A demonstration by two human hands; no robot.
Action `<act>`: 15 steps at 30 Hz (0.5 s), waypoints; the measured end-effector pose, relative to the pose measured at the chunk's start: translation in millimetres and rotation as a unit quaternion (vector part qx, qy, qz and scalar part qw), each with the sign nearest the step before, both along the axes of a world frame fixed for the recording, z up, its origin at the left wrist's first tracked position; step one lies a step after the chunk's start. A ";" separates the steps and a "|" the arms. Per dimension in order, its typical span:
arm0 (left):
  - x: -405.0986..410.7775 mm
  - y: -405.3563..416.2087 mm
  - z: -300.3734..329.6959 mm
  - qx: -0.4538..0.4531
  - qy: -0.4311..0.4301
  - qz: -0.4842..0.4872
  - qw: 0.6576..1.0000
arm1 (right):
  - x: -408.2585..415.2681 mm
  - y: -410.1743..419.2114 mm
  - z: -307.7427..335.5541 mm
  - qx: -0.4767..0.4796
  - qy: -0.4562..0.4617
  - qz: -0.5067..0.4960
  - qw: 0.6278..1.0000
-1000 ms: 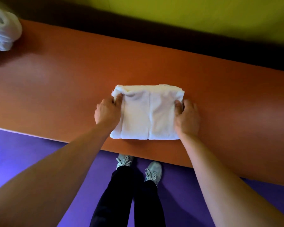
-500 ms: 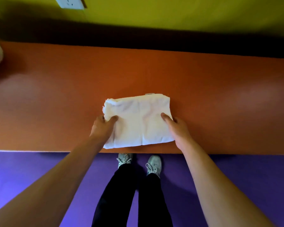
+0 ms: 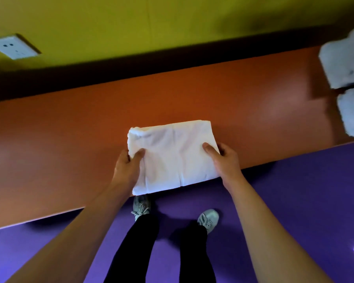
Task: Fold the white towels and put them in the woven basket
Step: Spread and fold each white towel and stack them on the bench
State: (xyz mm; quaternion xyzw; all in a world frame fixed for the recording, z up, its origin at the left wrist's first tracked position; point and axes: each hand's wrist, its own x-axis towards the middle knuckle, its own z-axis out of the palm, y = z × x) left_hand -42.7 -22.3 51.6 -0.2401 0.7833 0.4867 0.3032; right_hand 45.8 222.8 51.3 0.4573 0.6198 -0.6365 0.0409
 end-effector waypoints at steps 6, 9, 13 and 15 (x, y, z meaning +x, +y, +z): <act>49.7 99.1 24.2 0.017 0.028 -0.035 0.999 | 60.0 92.1 20.3 0.007 0.015 -0.036 0.999; 76.8 143.7 34.7 0.025 0.022 -0.038 0.999 | 86.5 136.1 33.9 0.017 0.016 -0.049 0.999; 102.2 203.8 45.8 0.053 0.017 -0.061 0.997 | 118.6 198.6 48.9 0.028 0.012 -0.067 0.997; 107.4 229.3 48.5 0.068 0.016 -0.079 0.994 | 131.2 223.3 52.3 0.030 0.009 -0.079 0.996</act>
